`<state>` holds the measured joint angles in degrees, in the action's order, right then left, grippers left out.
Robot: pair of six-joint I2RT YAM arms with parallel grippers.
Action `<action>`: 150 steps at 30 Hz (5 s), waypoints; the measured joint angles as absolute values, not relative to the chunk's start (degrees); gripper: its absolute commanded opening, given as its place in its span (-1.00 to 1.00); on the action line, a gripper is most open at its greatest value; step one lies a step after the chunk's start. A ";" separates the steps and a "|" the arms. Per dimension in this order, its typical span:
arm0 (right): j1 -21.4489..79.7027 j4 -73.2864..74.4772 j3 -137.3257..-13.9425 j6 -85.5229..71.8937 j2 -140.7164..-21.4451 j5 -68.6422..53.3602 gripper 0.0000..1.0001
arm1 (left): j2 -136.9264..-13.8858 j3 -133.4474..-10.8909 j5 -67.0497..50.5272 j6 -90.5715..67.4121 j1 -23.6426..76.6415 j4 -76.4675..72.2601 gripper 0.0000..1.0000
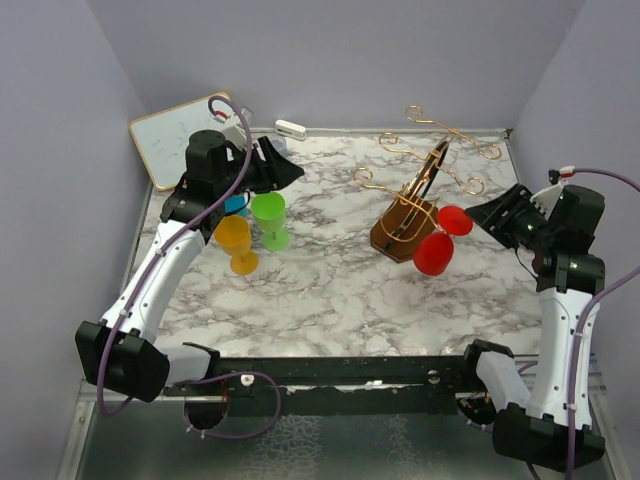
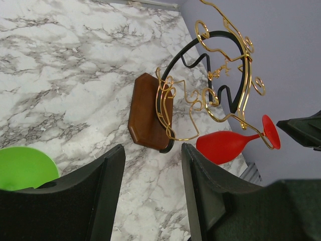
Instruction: Take the wine glass off the wine glass rack
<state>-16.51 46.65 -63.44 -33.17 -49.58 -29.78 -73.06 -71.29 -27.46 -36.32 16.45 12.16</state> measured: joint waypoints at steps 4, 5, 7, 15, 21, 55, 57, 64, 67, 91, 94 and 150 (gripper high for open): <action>-16.51 46.65 -62.19 -33.15 -49.17 -29.67 -0.04 | -72.07 -71.26 -27.64 -36.34 16.45 12.16 0.03; -16.51 46.65 -62.04 -33.15 -49.12 -29.65 -0.04 | -71.83 -71.26 -27.66 -36.34 16.45 12.16 0.03; -16.51 46.59 -61.58 -33.15 -48.90 -29.67 -0.05 | -71.31 -71.20 -27.66 -36.36 16.45 12.16 0.03; -16.51 45.36 -58.33 -33.17 -47.55 -30.63 -0.15 | -70.74 -70.63 -27.66 -36.84 16.45 12.12 0.03; -16.51 43.62 -56.42 -33.23 -46.81 -32.27 -0.34 | -70.61 -69.67 -27.64 -37.15 16.45 12.12 0.03; -16.58 39.66 -57.14 -39.70 -39.16 -34.70 -0.98 | -68.88 -68.73 -27.62 -37.63 16.45 13.08 0.03; -16.58 39.88 -57.17 -40.32 -38.68 -34.72 -0.98 | -68.75 -68.73 -27.62 -37.65 16.45 13.30 0.03; -16.58 39.90 -57.28 -41.12 -38.11 -35.20 -0.98 | -68.49 -68.73 -27.62 -37.82 16.45 13.87 0.03; -16.58 39.92 -57.28 -41.32 -38.06 -35.53 -0.98 | -68.49 -68.73 -27.59 -37.82 16.45 13.93 0.03; -16.60 32.36 -52.84 -43.46 -41.39 -43.64 -0.98 | -68.45 -68.73 -27.57 -38.30 16.45 14.06 0.03; -16.60 30.46 -52.84 -43.59 -42.76 -43.90 -0.98 | -68.45 -68.73 -27.57 -38.48 16.45 14.06 0.03; 11.75 29.28 -102.80 -8.05 -71.90 -39.29 -0.98 | -60.20 -68.97 -27.44 -45.60 16.45 18.15 0.11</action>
